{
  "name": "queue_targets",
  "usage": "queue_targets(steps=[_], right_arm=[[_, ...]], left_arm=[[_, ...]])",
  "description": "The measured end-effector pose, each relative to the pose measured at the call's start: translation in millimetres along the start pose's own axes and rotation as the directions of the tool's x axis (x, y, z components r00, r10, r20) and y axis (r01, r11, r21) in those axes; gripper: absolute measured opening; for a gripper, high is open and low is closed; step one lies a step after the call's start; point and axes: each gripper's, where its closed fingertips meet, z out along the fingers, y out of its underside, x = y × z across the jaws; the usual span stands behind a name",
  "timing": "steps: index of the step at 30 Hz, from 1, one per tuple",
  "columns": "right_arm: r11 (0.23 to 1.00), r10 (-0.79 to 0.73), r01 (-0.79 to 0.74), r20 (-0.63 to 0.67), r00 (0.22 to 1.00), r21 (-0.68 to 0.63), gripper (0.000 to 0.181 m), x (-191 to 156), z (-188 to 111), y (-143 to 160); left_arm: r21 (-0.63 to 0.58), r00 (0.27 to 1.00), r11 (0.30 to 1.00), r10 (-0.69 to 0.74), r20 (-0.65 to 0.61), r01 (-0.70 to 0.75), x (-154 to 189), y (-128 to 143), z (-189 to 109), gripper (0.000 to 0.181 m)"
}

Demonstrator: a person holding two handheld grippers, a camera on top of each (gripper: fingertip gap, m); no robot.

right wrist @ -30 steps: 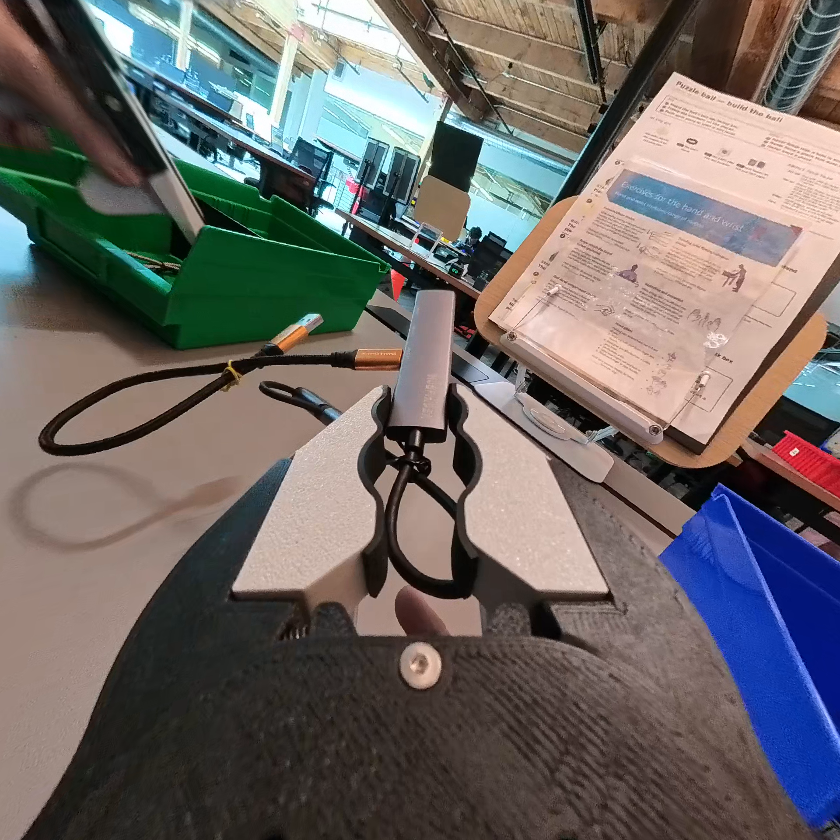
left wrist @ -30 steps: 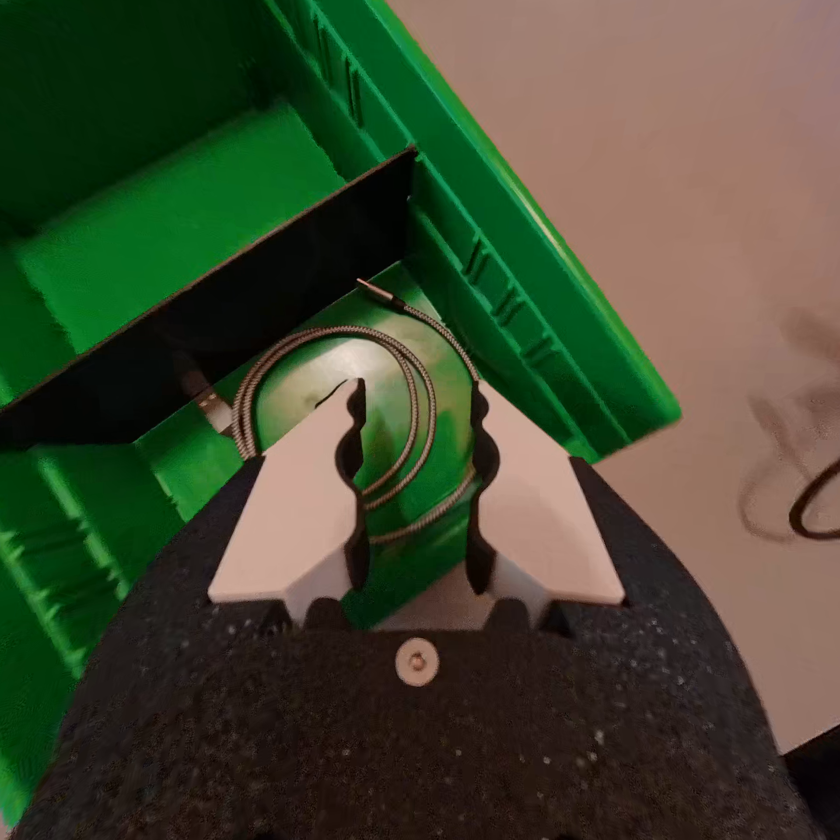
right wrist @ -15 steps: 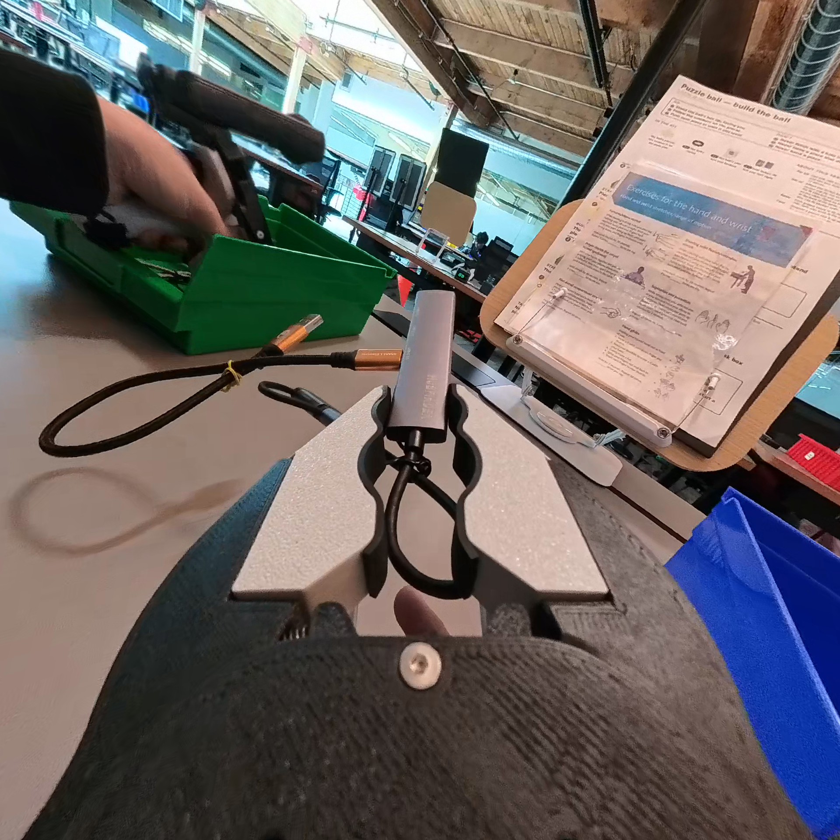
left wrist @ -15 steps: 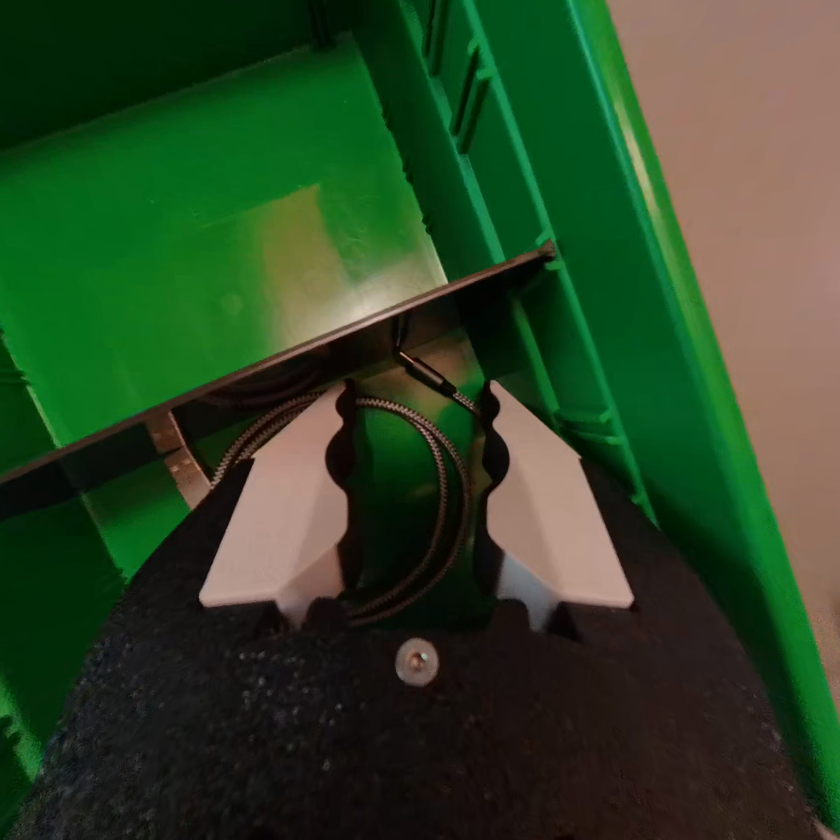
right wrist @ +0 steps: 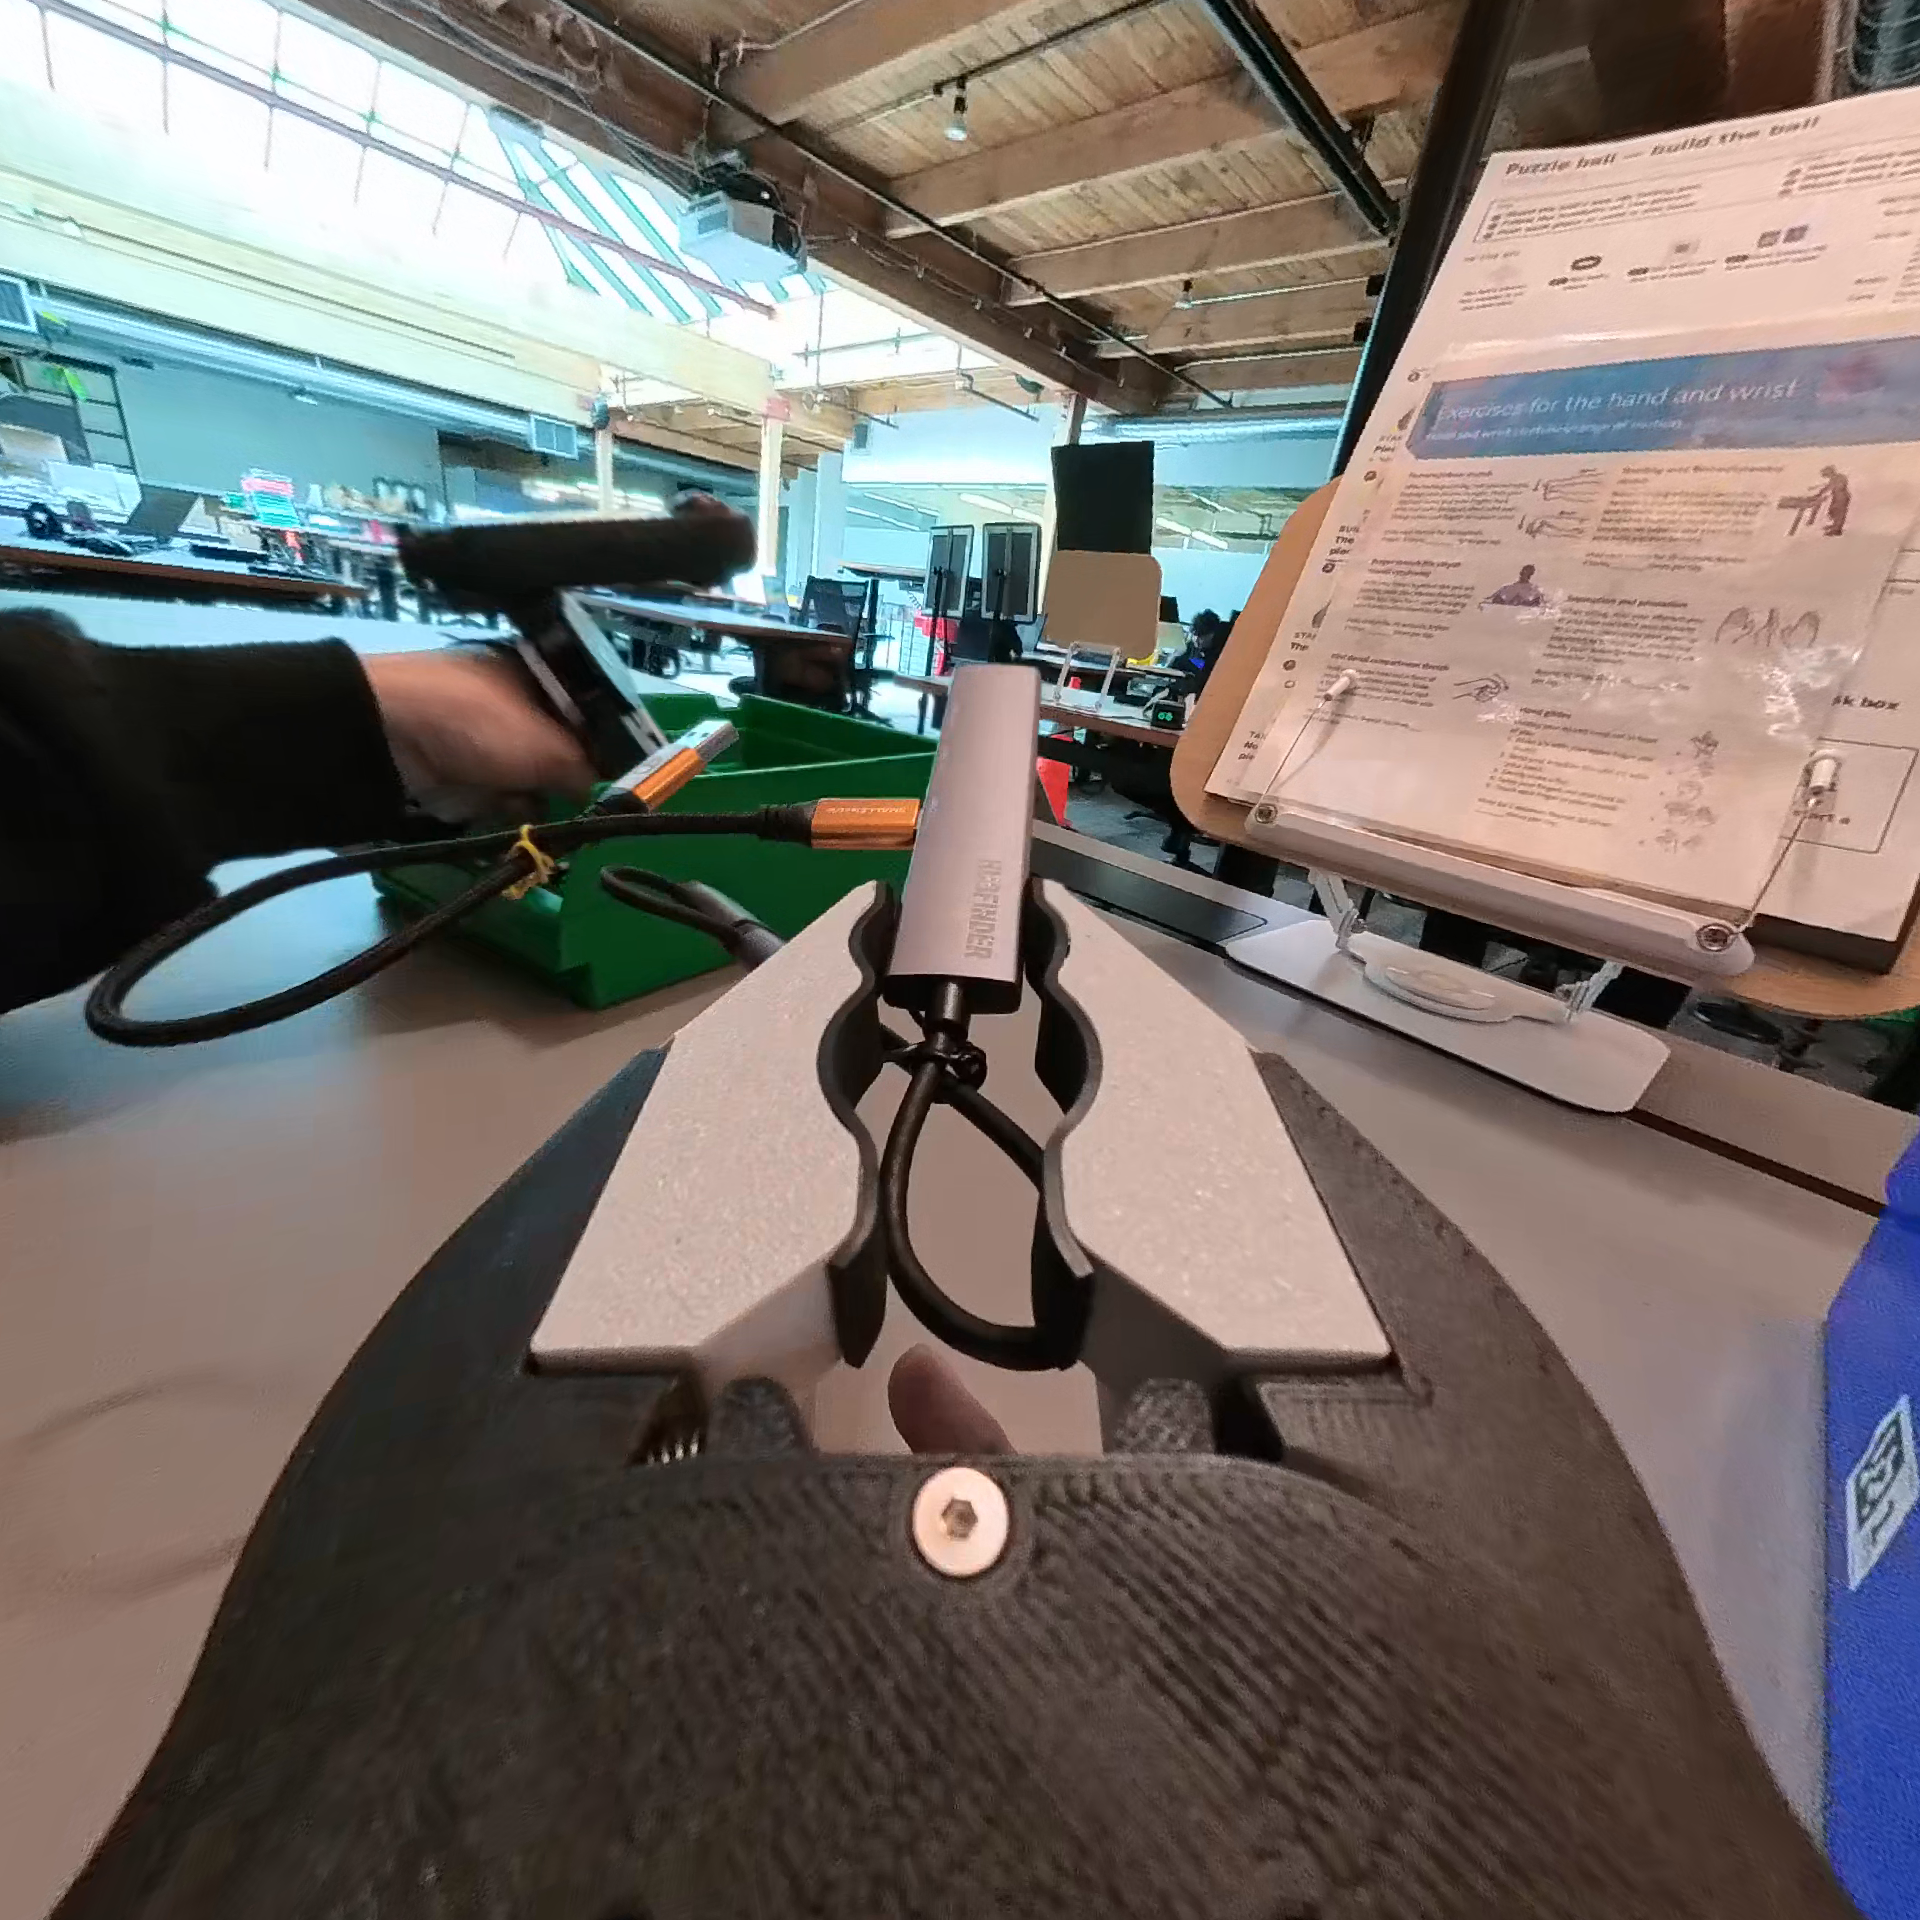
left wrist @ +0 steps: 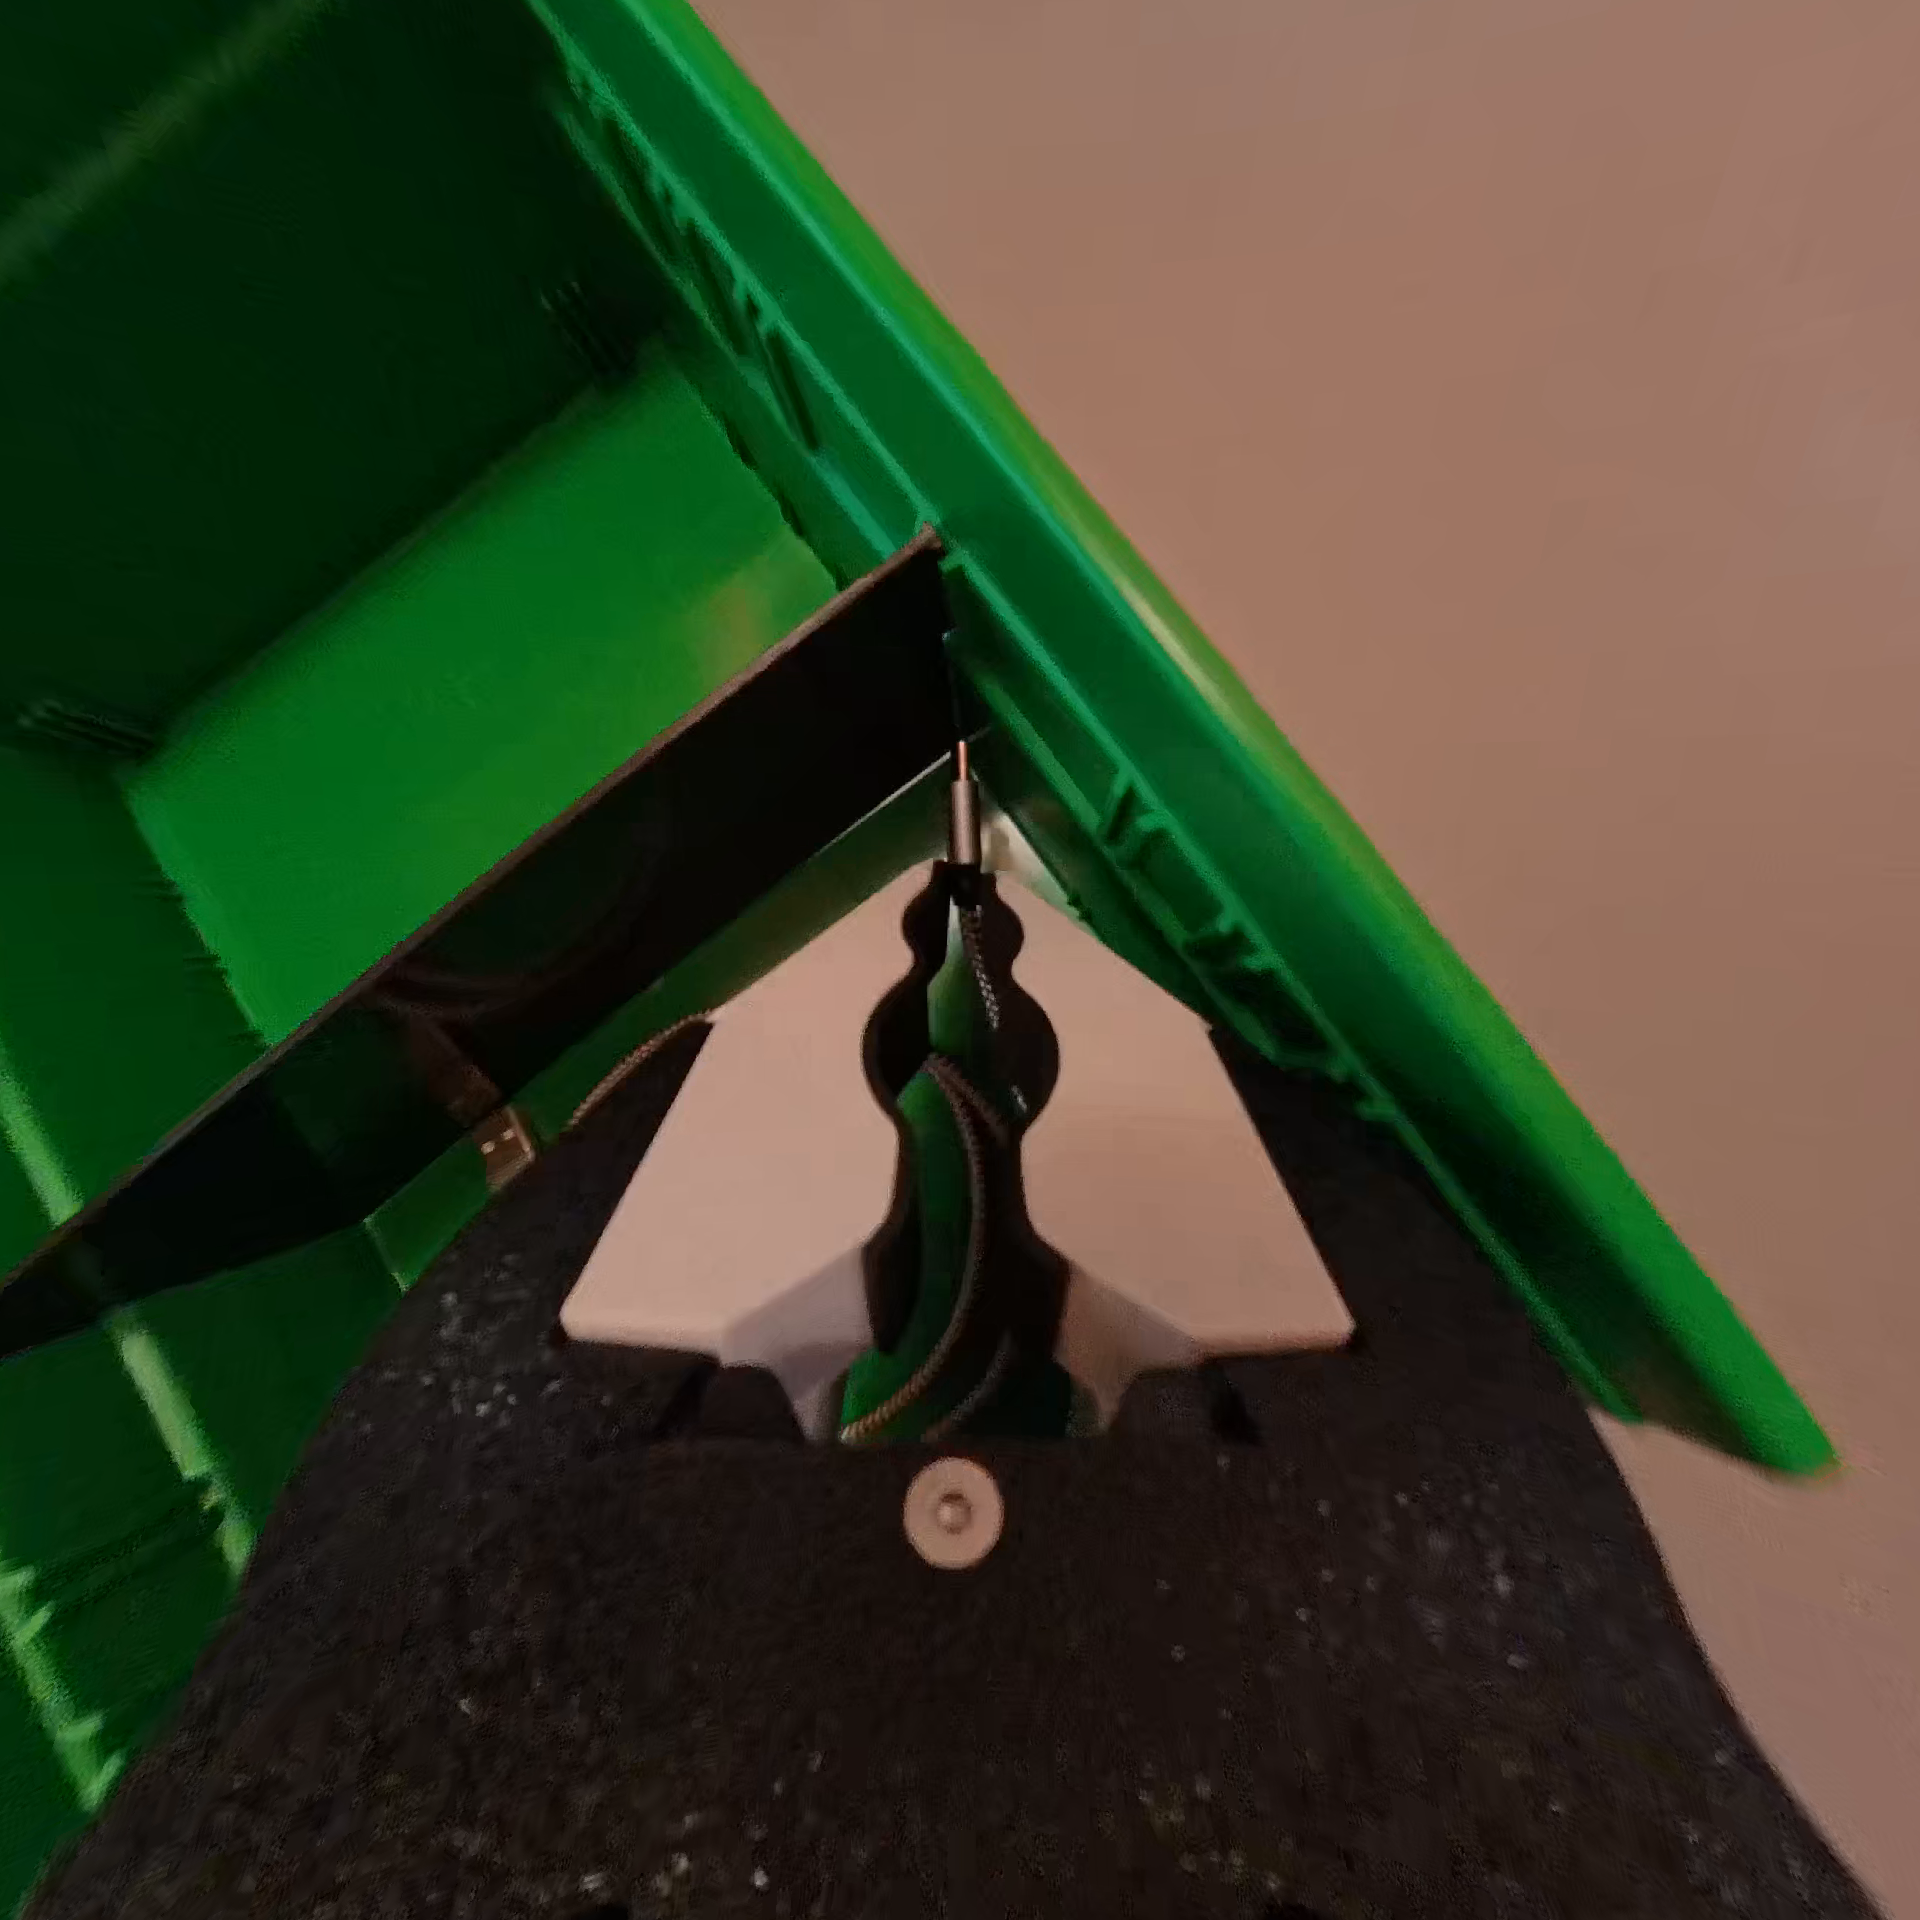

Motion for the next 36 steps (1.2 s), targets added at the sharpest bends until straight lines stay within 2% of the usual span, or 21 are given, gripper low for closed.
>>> queue_targets(steps=[7,10,13,15,18,19,22,26,30,33,36], right_arm=[[0.995,-0.100,0.100,-0.017,0.995,-0.009,0.024,-2.9,0.6,-0.1],[0.993,-0.118,0.118,-0.019,0.993,-0.007,0.024,-3.6,0.7,-0.7],[0.994,-0.107,0.107,-0.026,0.994,0.008,0.024,-1.4,-0.6,-3.0],[0.995,-0.092,0.093,-0.054,0.994,0.020,0.024,4.7,-2.8,-5.8],[0.996,-0.060,0.068,-0.137,0.989,0.052,0.024,22.3,-10.3,-12.4],[0.996,-0.053,0.064,-0.171,0.984,0.061,0.024,29.1,-13.6,-14.2],[0.996,-0.028,0.048,-0.249,0.968,0.074,0.024,45.2,-21.5,-16.8],[0.997,-0.006,0.026,-0.265,0.964,0.070,0.024,50.0,-22.8,-14.7],[0.998,-0.012,0.027,-0.260,0.966,0.057,0.024,48.6,-21.0,-13.0],[0.998,-0.015,0.031,-0.271,0.962,0.054,0.024,50.5,-21.7,-13.0],[0.998,-0.007,0.026,-0.291,0.957,0.060,0.024,54.6,-24.3,-13.9]], left_arm=[[0.302,0.999,0.953,0.017,0.036,-0.027,-7.5,-32.7,-82.1,0.003],[0.415,0.994,0.903,0.090,0.066,-0.109,0.8,-50.5,-128.2,0.003],[0.469,0.971,0.852,0.228,0.068,-0.233,32.9,-60.3,-170.4,0.002],[0.473,0.939,0.828,0.343,0.001,-0.303,70.7,-57.1,-189.3,0.003],[0.461,0.867,0.798,0.486,-0.112,-0.388,130.1,-41.8,-203.7,0.003],[0.448,0.852,0.791,0.512,-0.111,-0.417,143.4,-37.3,-205.3,0.003],[0.529,0.851,0.718,0.524,0.016,-0.452,167.9,-52.5,-232.3,0.003],[0.652,0.867,0.577,0.388,0.312,-0.492,145.5,-99.5,-309.7,0.003],[0.742,0.873,0.467,0.332,0.358,-0.482,138.6,-128.6,-367.5,0.003],[0.760,0.868,0.442,0.376,0.324,-0.475,151.0,-133.0,-378.0,0.003],[0.704,0.847,0.505,0.455,0.274,-0.499,163.4,-125.8,-337.4,0.003]])
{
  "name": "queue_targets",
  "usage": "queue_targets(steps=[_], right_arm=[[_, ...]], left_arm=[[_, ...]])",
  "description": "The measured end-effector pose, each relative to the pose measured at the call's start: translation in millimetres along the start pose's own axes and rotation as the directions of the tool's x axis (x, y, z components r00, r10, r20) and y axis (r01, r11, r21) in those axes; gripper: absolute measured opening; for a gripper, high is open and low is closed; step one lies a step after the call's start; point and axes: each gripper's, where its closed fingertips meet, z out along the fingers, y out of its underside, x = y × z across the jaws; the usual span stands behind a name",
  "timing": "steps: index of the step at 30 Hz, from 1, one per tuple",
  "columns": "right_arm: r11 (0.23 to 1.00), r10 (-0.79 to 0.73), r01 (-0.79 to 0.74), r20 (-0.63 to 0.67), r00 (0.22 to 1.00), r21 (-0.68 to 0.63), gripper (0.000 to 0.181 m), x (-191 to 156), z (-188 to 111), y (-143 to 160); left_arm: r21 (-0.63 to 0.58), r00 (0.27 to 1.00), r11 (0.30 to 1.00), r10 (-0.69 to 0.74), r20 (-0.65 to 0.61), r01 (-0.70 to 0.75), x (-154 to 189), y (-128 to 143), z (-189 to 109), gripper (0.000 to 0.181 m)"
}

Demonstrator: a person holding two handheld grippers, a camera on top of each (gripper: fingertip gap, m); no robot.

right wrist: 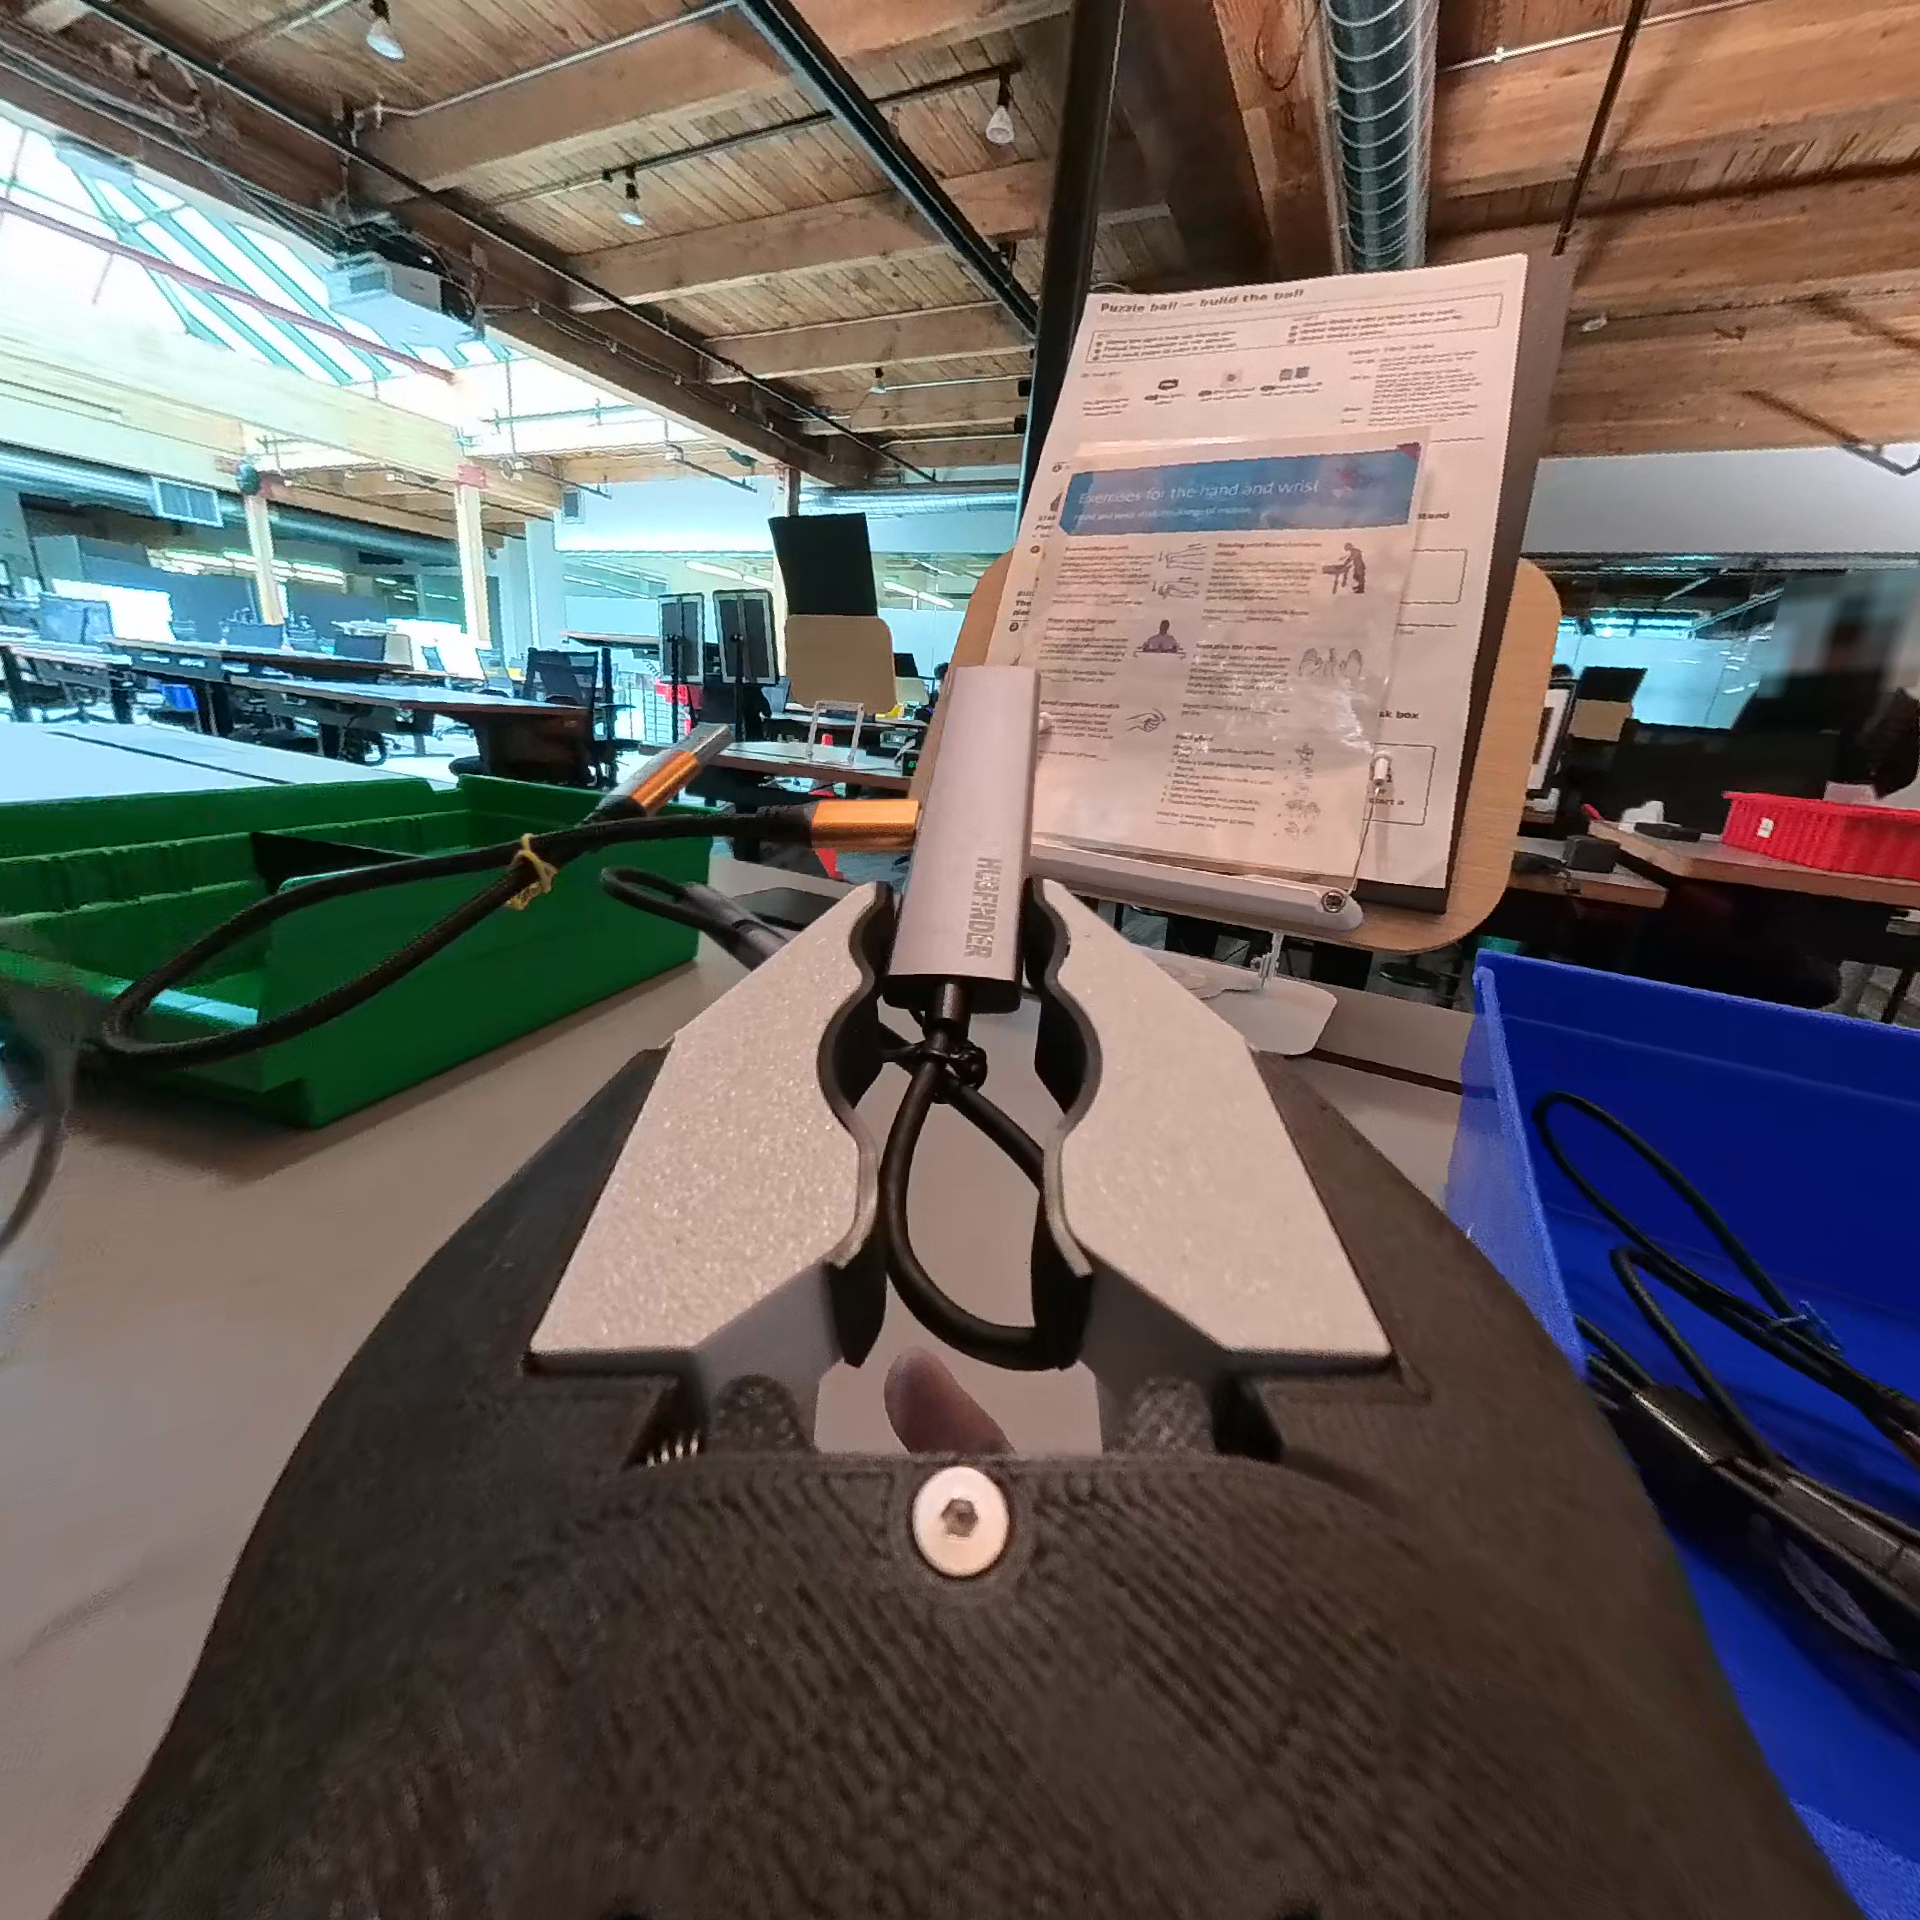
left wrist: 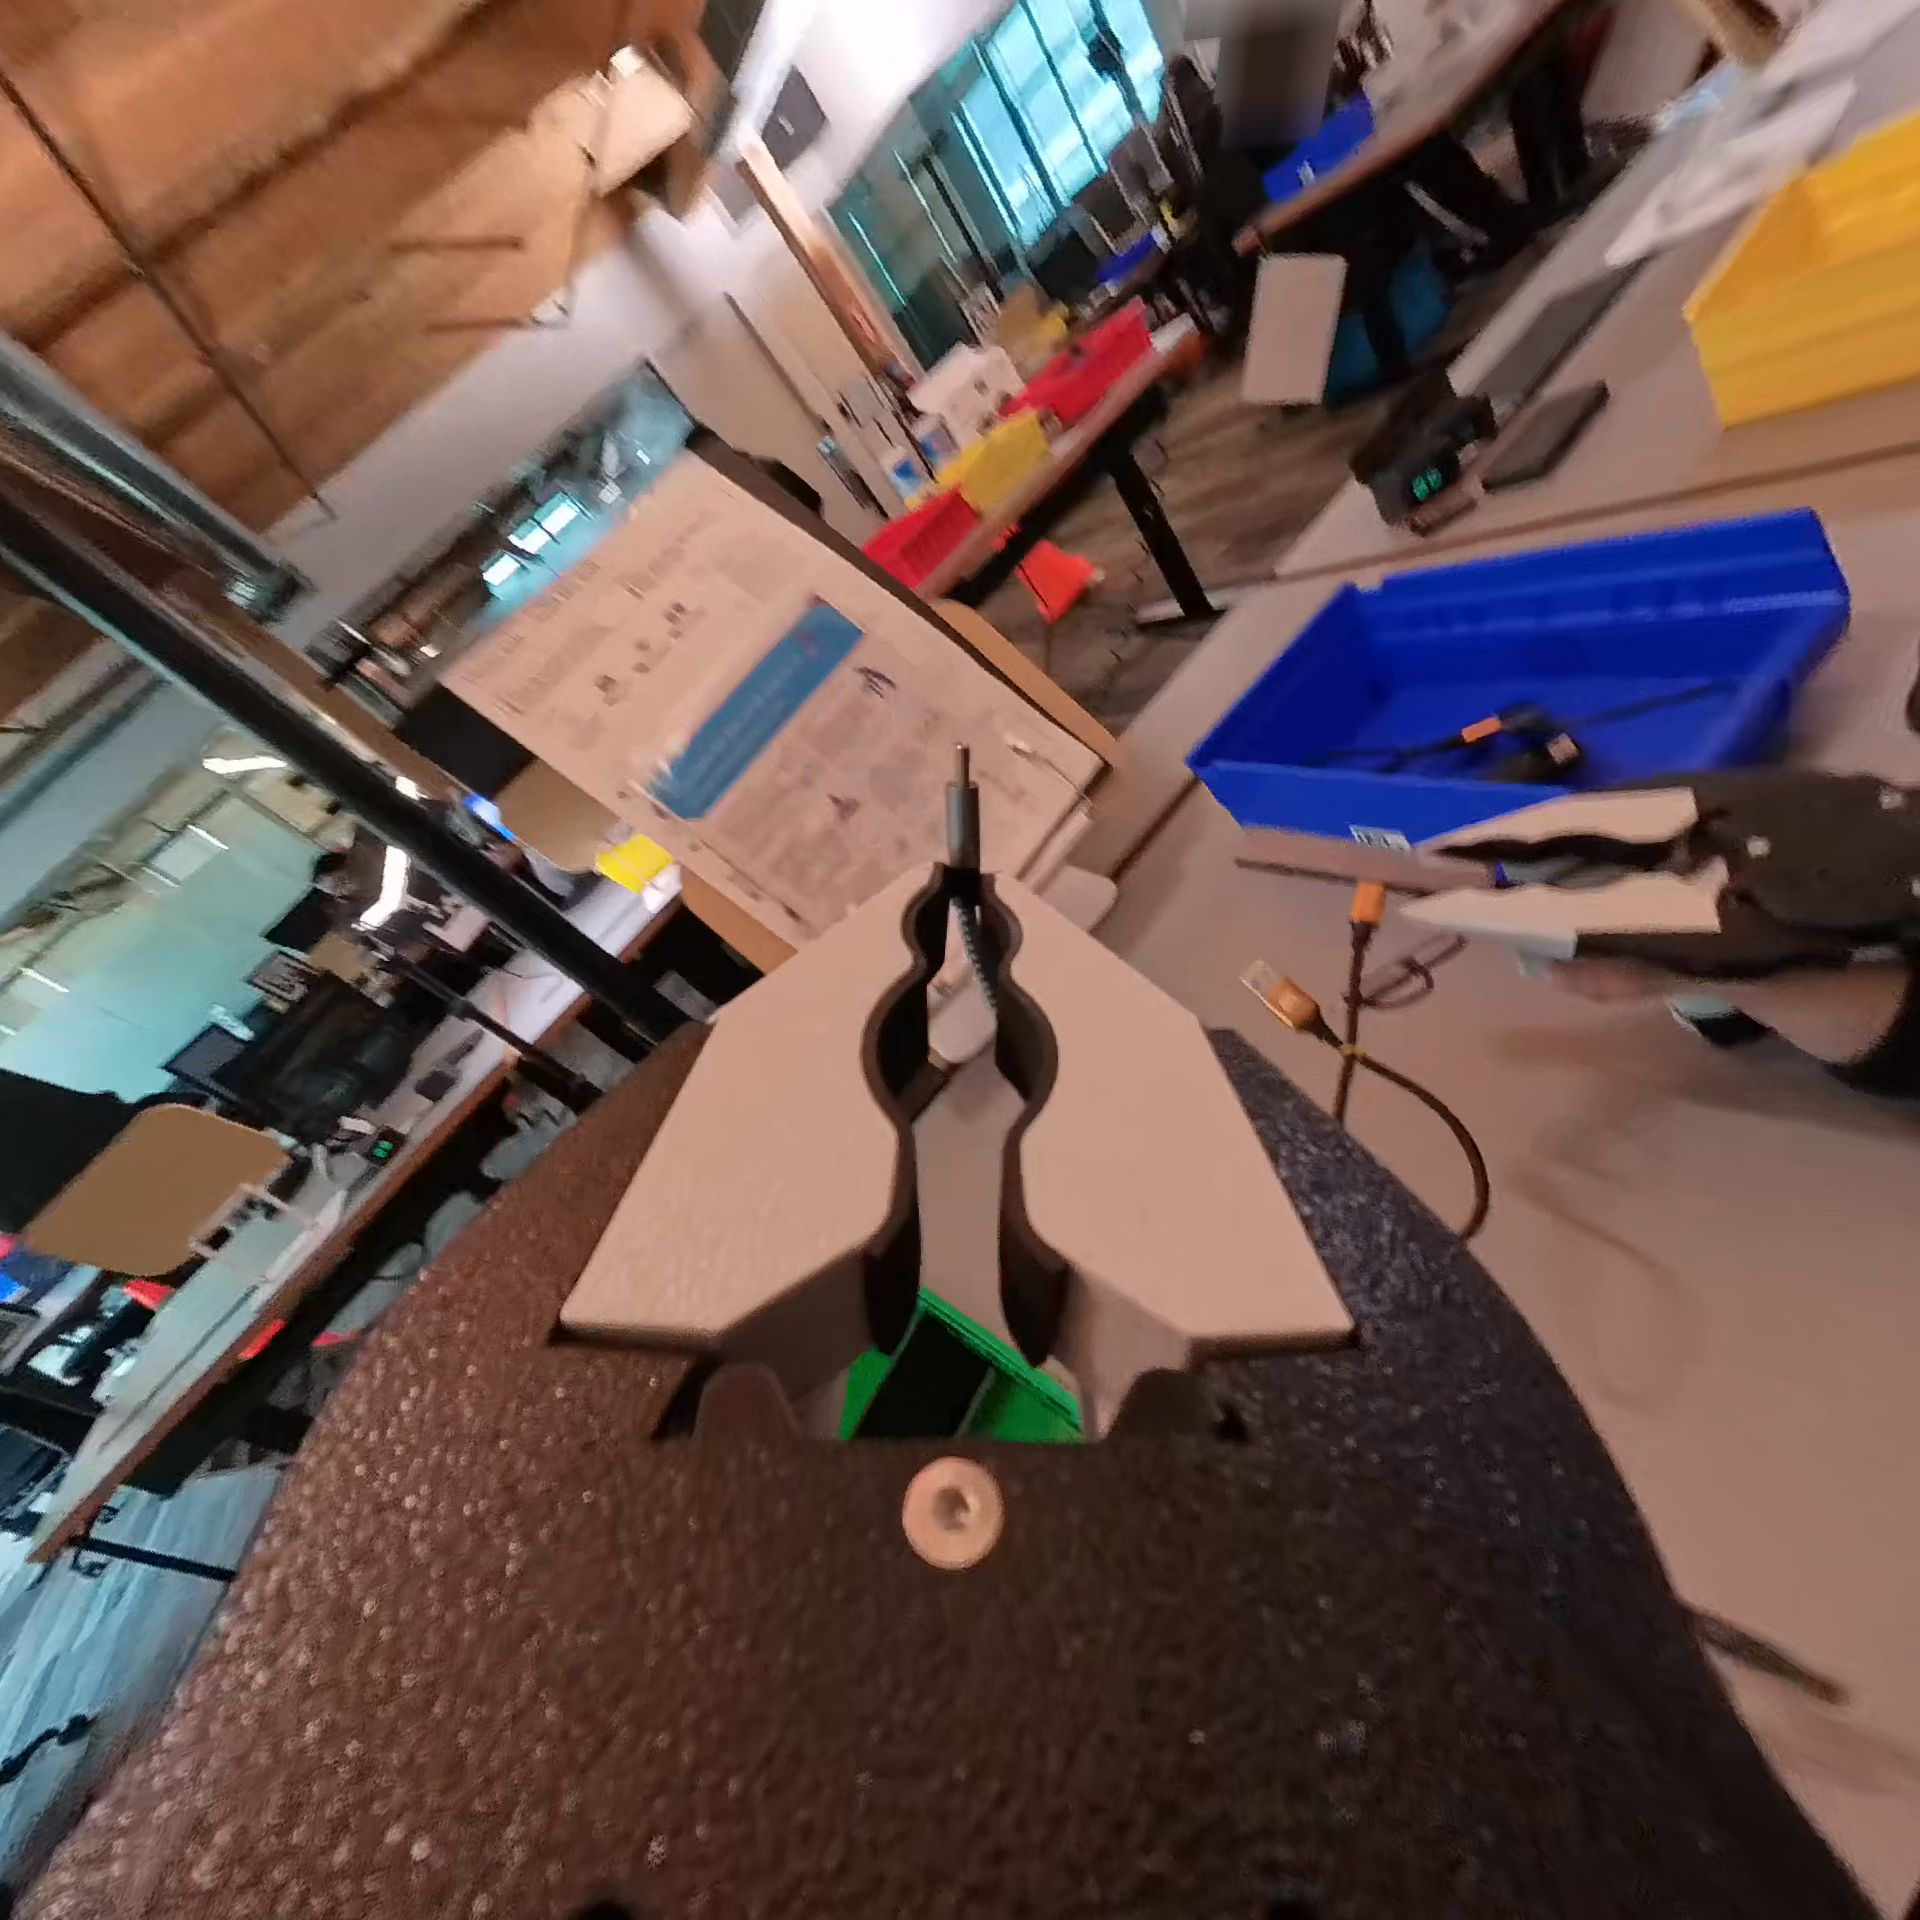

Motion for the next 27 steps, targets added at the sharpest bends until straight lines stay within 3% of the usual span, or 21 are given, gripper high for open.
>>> queue_targets(steps=[6,11,13,16,18,20,23,27], right_arm=[[1.000,0.017,-0.017,-0.036,0.999,0.004,0.024,8.5,-2.0,-0.3],[1.000,0.021,-0.020,-0.089,0.996,0.011,0.024,19.4,-4.5,-1.4],[0.999,0.034,-0.033,-0.091,0.995,0.008,0.024,21.4,-4.8,-0.4],[0.999,0.040,-0.040,-0.090,0.995,0.008,0.024,21.8,-4.5,-0.2],[0.999,0.036,-0.035,-0.085,0.996,0.005,0.024,20.1,-3.7,0.0],[1.000,0.026,-0.025,-0.079,0.997,0.003,0.024,18.3,-3.5,0.0],[1.000,0.019,-0.019,-0.081,0.996,0.001,0.024,18.5,-3.7,0.3],[1.000,0.014,-0.014,-0.138,0.990,0.003,0.024,29.6,-7.3,-0.4]], left_arm=[[-0.171,0.984,0.977,-0.146,-0.102,0.127,37.8,97.8,67.1,0.003],[-0.268,0.978,0.941,-0.190,0.080,0.205,6.8,162.4,104.3,0.003],[-0.172,0.958,0.949,-0.240,0.155,0.266,-18.5,150.4,102.5,0.003],[-0.008,0.957,0.975,-0.217,0.194,0.223,-42.2,106.0,86.5,0.003],[-0.006,0.986,0.991,-0.133,0.098,0.135,-26.8,88.2,83.1,0.003],[-0.105,0.995,0.992,-0.081,-0.051,0.075,5.4,96.5,85.0,0.003],[-0.264,0.945,0.964,-0.048,-0.325,-0.041,71.6,134.2,83.6,0.003],[-0.397,0.842,0.898,-0.059,-0.537,-0.190,144.5,197.4,82.9,0.004]])
